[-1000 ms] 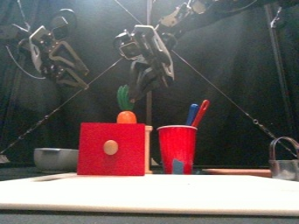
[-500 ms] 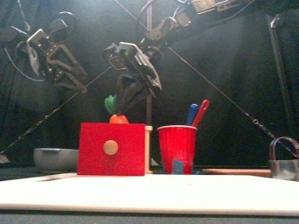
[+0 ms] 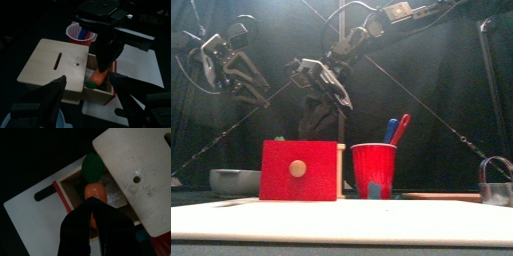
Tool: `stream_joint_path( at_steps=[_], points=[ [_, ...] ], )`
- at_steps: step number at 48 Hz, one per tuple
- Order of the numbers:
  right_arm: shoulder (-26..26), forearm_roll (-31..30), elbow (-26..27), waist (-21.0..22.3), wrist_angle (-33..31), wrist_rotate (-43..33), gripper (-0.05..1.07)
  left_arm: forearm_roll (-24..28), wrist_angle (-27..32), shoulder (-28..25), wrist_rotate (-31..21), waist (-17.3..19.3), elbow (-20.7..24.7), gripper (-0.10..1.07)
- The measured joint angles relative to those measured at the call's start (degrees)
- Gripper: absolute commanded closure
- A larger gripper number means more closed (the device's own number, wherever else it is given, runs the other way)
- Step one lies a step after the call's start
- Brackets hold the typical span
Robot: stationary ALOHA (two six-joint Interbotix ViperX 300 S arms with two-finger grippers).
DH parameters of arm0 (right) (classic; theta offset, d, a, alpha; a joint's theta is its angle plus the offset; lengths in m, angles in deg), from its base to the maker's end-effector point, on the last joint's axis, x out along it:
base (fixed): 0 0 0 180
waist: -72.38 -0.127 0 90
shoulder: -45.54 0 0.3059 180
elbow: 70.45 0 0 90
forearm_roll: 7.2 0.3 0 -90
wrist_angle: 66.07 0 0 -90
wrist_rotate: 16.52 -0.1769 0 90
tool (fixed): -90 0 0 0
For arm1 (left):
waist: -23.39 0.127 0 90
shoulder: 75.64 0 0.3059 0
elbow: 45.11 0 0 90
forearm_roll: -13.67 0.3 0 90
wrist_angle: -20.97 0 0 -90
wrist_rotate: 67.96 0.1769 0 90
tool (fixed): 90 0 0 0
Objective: Topple carrot to fit into drawer
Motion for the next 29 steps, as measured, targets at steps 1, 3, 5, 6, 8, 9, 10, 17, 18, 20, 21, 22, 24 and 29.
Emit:
stream_joint_path(
  at_steps=[1,3,5,6,8,9,10,17,18,20,21,22,24,29],
  points=[
    [0.00,0.00,0.18,-0.09,0.53,0.09,0.58,0.00,0.00,0.00,0.00,0.00,-0.09,-0.02],
    [0.00,0.00,0.44,-0.09,1.23,0.00,0.58,-0.09,0.00,0.09,0.00,0.00,-0.18,-0.02],
    [0.00,0.00,0.88,-0.09,1.85,0.09,0.58,-0.09,0.00,0.00,0.00,0.00,-0.26,-0.02],
    [0.09,0.00,1.05,0.00,2.11,0.18,0.58,-0.09,0.00,0.00,0.00,0.00,-0.35,-0.02],
    [0.18,0.00,1.49,0.00,2.37,0.18,0.58,-0.09,0.00,0.09,0.00,0.00,-0.44,-0.02],
    [0.35,0.00,1.76,0.00,2.46,0.18,0.58,-0.09,0.00,0.09,0.00,0.00,-0.44,-0.02],
    [0.44,-0.09,2.02,0.00,2.55,0.18,0.58,-0.09,0.00,0.09,0.09,0.00,-0.44,-0.02],
    [2.37,0.09,3.16,-0.09,2.72,0.09,0.58,-0.09,0.00,0.00,0.09,0.00,-0.53,-0.02],
    [2.64,0.00,3.25,-0.09,2.81,0.18,0.58,0.00,0.00,0.09,0.09,0.00,-0.53,-0.02],
    [3.08,0.09,3.52,-0.18,2.81,0.00,0.58,-0.09,0.00,0.00,0.09,0.00,-0.53,-0.02],
    [3.43,0.00,3.69,-0.18,2.81,-0.09,0.58,-0.09,0.00,0.00,0.09,0.00,-0.62,-0.02],
    [3.69,0.00,3.87,-0.09,2.81,-0.09,0.58,-0.09,0.00,0.00,0.09,0.00,-0.70,-0.02],
    [4.13,0.00,4.04,-0.18,2.81,-0.09,0.58,-0.09,0.00,0.00,0.09,0.00,-0.70,-0.02],
    [5.01,-0.18,4.75,-0.18,2.81,-0.35,0.58,0.00,0.00,0.09,0.09,0.00,-1.14,-0.02]
  ],
)
